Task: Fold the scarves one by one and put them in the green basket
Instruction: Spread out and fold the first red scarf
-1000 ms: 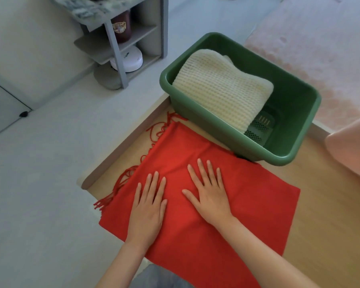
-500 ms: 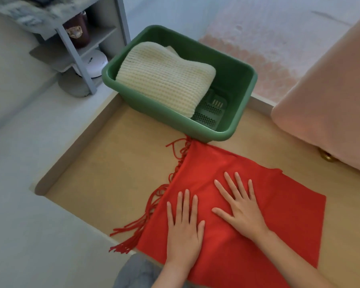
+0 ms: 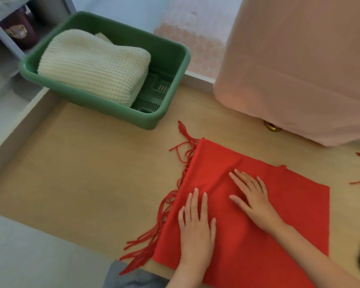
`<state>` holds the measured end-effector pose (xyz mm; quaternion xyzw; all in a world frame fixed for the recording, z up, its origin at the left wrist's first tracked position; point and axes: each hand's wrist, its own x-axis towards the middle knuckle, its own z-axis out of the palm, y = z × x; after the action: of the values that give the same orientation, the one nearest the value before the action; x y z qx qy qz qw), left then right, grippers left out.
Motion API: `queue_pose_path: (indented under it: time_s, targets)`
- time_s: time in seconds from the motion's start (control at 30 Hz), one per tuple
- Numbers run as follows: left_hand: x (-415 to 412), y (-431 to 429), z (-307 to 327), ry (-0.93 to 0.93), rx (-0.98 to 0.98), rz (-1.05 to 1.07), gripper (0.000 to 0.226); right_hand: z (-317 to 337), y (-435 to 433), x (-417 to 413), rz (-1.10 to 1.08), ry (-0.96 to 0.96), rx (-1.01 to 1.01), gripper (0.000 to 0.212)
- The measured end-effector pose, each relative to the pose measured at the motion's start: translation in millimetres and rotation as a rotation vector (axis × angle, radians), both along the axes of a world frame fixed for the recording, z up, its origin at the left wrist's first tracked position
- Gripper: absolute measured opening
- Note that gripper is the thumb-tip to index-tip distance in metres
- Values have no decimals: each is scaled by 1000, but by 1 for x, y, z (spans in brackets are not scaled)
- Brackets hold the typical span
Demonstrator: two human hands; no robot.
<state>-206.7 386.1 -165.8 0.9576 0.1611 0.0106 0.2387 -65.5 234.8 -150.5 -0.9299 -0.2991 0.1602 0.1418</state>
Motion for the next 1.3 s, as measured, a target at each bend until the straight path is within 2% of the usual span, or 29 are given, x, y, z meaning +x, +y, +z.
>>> queue_pose_path:
  time_s: [0.1, 0.17, 0.3, 0.4, 0.47, 0.6, 0.67, 0.77, 0.8, 0.87, 0.93, 1.0, 1.07, 1.13, 1.23, 1.3]
  targets:
    - [34, 24, 3, -125, -11, 145, 52, 5, 18, 32, -315, -79, 239, 51]
    - [63, 40, 5, -190, -31, 195, 49, 5, 32, 56, -391, -92, 232, 39]
    - [117, 63, 11, -180, -148, 232, 49, -3, 47, 81, -409, -43, 137, 30]
    - [145, 75, 5, -125, -196, 222, 37, -5, 49, 84, -466, -30, 241, 14]
    - [155, 79, 1, -132, -194, 201, 22, -4, 50, 82, -456, -33, 312, 13]
    - [160, 77, 5, -282, -330, 286, 5, -6, 51, 86, -387, 73, 299, 26]
    - [160, 69, 11, -351, -440, 309, 4, -6, 50, 88, -389, 75, 295, 19]
    - [164, 58, 9, -386, -498, 315, 6, -2, 49, 87, -452, -41, 422, 10]
    - [165, 56, 6, -374, -482, 315, 7, -2, 49, 87, -448, -92, 445, 10]
    - [169, 58, -3, -334, -373, 301, 19, -12, 49, 88, -404, -181, 360, 15]
    - [172, 62, -12, -287, -126, 271, 38, -24, 48, 87, -415, -200, 226, 30]
    - [169, 60, -11, -327, 47, 211, 48, -25, 46, 84, -467, -197, 226, 42]
    - [159, 45, -6, -414, 52, 62, 42, -20, 38, 76, -488, -223, 259, 46]
    - [141, 19, -8, -425, 44, -140, 35, -17, 18, 60, -490, -226, 243, 49]
    - [113, -13, -25, -256, 92, -363, 43, -18, -19, 28, -494, -191, 147, 58]
    - [103, -21, -34, -136, 142, -408, 51, -22, -41, 9, -461, -162, 14, 62]
